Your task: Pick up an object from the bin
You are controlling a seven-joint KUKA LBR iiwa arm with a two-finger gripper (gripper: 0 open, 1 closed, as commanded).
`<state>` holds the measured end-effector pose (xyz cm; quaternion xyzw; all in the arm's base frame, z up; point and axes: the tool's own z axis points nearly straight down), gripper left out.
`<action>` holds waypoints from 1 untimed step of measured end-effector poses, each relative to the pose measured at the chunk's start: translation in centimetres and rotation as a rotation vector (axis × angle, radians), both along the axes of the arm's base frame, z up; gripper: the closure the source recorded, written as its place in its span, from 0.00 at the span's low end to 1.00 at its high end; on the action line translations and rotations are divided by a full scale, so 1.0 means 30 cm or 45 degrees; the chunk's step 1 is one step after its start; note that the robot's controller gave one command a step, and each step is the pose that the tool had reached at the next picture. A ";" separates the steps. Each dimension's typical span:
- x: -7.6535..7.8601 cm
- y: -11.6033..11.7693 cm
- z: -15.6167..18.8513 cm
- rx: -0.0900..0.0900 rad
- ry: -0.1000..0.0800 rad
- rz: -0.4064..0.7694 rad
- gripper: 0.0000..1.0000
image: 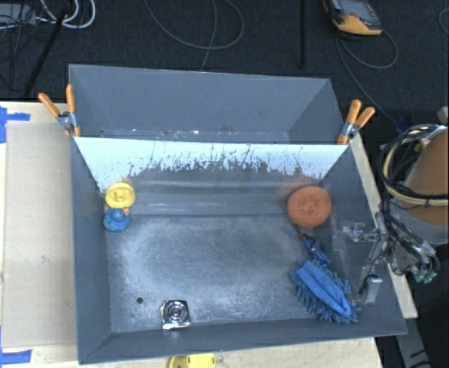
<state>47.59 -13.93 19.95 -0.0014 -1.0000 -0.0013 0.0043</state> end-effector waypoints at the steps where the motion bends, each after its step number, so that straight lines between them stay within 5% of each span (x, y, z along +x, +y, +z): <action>1: 0.006 0.001 0.013 -0.003 -0.010 0.005 0.00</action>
Offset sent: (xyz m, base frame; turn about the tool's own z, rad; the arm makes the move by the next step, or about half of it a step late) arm -0.0051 0.0166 -0.0616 -0.1559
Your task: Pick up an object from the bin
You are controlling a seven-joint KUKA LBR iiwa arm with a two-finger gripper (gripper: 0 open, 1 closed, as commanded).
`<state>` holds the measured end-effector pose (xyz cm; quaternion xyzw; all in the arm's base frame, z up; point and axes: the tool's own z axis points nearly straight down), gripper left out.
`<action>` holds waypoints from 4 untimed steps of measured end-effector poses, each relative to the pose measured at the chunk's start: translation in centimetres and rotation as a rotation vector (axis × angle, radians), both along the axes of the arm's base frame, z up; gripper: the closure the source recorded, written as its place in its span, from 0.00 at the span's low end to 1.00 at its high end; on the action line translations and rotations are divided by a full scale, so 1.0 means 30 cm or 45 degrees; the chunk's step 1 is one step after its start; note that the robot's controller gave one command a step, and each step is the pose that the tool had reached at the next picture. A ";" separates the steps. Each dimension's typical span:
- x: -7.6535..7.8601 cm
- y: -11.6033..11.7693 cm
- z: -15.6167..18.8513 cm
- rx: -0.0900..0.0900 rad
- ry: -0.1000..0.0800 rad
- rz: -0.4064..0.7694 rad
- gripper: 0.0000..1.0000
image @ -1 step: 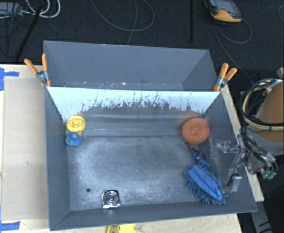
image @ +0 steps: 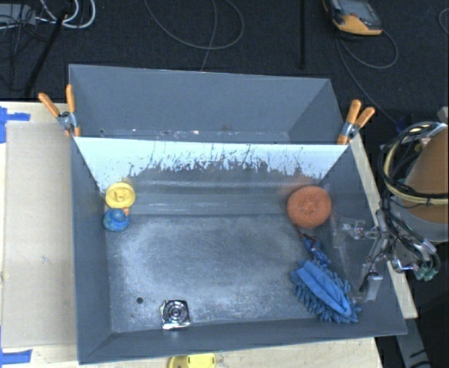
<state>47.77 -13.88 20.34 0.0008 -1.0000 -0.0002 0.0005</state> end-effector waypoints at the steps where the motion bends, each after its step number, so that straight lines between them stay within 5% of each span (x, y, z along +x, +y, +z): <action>1: -0.010 0.035 -0.135 -0.002 -0.008 0.124 0.00; 2: -0.021 0.074 -0.225 0.001 0.002 0.033 0.00; 3: -0.013 0.056 -0.348 0.000 0.000 0.108 1.00; 4: -0.013 0.056 -0.348 0.000 0.000 0.113 1.00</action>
Offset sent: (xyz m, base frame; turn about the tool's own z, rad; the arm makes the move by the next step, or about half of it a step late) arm -0.0061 0.0256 -0.0714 -0.0157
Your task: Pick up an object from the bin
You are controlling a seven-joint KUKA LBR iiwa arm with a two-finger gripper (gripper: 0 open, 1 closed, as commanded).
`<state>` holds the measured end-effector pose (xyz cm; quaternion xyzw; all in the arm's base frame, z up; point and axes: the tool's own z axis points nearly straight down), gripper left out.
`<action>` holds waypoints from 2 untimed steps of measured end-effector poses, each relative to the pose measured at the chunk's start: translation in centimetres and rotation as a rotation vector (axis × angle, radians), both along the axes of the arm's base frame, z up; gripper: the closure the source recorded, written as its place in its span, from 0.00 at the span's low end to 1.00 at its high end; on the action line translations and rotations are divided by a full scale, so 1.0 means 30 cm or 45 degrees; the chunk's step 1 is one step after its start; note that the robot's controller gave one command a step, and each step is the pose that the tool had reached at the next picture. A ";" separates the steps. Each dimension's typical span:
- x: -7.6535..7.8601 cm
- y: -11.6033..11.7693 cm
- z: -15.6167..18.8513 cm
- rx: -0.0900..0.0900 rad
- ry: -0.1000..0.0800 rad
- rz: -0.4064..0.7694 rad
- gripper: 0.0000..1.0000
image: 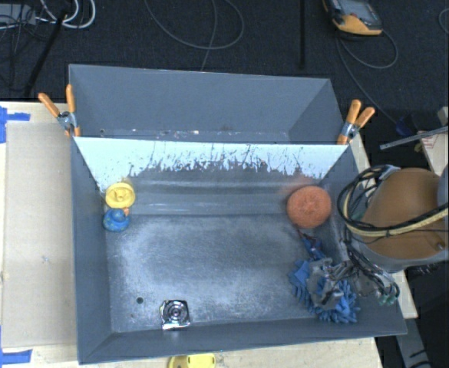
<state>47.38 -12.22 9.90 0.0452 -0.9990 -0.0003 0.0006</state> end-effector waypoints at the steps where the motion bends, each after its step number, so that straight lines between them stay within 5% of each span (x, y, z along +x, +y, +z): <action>1: 0.000 0.000 0.000 0.000 0.000 0.003 1.00; 2: 0.000 0.001 0.000 0.000 0.000 0.006 1.00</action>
Offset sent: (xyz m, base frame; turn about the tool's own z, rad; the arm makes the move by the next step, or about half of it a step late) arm 0.0000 0.0000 0.0000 0.0000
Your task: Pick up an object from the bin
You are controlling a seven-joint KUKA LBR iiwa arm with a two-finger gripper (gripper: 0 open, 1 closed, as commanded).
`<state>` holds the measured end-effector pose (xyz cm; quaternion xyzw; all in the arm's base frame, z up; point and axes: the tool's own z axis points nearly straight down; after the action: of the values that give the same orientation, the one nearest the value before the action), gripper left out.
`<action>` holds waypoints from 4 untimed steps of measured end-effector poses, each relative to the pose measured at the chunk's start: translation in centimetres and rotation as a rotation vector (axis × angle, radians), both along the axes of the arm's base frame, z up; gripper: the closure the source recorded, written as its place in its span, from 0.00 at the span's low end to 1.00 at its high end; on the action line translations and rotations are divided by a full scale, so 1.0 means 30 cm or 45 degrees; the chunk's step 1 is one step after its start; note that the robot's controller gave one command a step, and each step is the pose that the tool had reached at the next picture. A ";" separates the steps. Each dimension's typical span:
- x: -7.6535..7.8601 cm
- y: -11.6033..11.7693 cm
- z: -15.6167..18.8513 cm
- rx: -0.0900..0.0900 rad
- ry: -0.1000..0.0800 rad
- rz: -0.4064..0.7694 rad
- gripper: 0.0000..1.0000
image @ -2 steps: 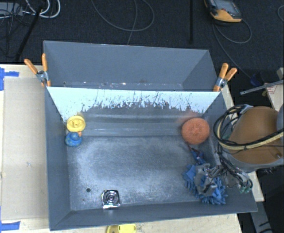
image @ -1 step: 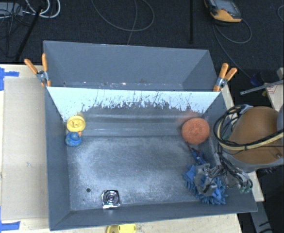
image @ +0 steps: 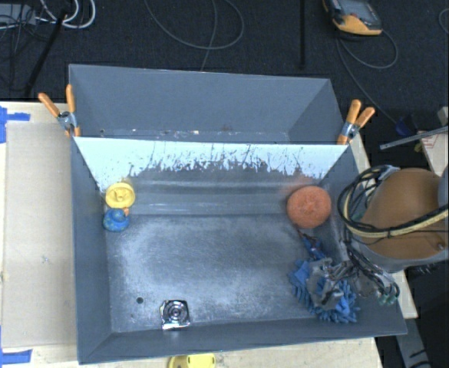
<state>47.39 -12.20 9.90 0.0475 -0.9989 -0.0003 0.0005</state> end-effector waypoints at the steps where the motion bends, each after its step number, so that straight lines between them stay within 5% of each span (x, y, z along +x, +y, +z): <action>1: 0.000 0.000 0.000 0.000 0.000 0.003 1.00; 4: 0.000 0.000 0.000 -0.001 0.000 0.007 1.00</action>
Offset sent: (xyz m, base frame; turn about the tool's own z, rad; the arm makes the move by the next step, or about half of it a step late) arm 0.0000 0.0000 0.0000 0.0000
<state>47.39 -12.19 9.90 0.0504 -0.9987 -0.0001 0.0004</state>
